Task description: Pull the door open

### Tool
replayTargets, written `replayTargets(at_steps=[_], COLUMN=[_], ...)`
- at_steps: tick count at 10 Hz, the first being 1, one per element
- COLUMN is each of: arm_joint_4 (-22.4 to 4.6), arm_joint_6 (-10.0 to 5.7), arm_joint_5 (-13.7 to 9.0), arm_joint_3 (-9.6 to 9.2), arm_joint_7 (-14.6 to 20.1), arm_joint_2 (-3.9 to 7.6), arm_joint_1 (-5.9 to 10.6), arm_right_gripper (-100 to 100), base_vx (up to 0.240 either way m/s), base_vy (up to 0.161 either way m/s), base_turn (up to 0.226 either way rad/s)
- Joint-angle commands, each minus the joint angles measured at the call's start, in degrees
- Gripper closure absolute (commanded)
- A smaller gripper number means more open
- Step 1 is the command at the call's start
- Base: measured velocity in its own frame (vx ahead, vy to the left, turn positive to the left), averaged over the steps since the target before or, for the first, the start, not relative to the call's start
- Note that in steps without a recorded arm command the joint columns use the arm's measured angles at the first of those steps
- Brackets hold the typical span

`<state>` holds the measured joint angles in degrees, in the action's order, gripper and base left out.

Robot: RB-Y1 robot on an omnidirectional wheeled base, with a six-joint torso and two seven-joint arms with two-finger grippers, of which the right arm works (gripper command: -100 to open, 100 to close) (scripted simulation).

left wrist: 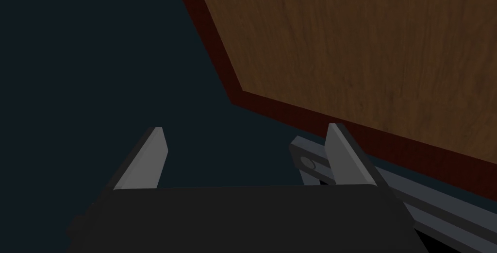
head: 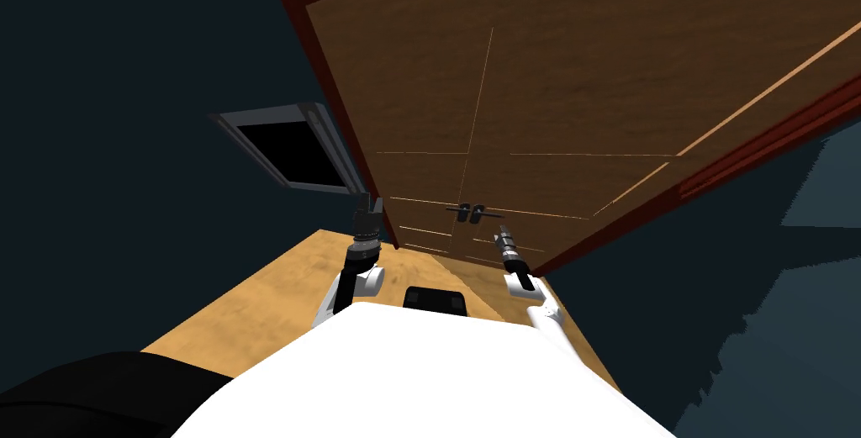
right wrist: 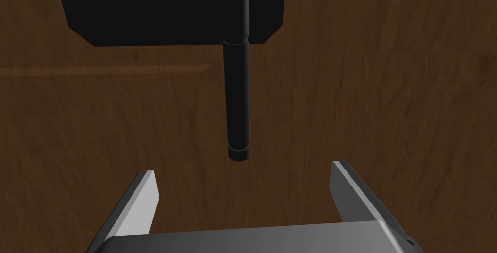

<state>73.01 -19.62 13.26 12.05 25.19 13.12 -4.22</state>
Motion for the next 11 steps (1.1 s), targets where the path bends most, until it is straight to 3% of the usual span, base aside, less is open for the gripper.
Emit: replayTargets(at_steps=[1,6,9,10,11], arm_joint_4=[-1.41,-5.14,-5.83,-5.58,-5.58], arm_joint_6=[-0.57,-2.72,-3.88,-3.51,-3.51], arm_joint_5=[-0.80,-2.76,-3.11,-3.06,-3.06], arm_joint_3=[1.30,4.34,3.58,3.86,3.86], arm_joint_7=[0.81,2.22,2.70,2.59,2.59], arm_joint_2=[1.80,5.47,5.53,5.56,5.56], arm_joint_1=[-0.34,-0.72,0.36,0.05,0.05], arm_right_gripper=[-100,-100,-100,-100,100], base_vx=[0.093,0.135,0.196,0.101,-0.014], base_vy=[0.022,-0.005,-0.010,0.035,-0.010], base_turn=[0.046,0.083,0.143,0.028,-0.024])
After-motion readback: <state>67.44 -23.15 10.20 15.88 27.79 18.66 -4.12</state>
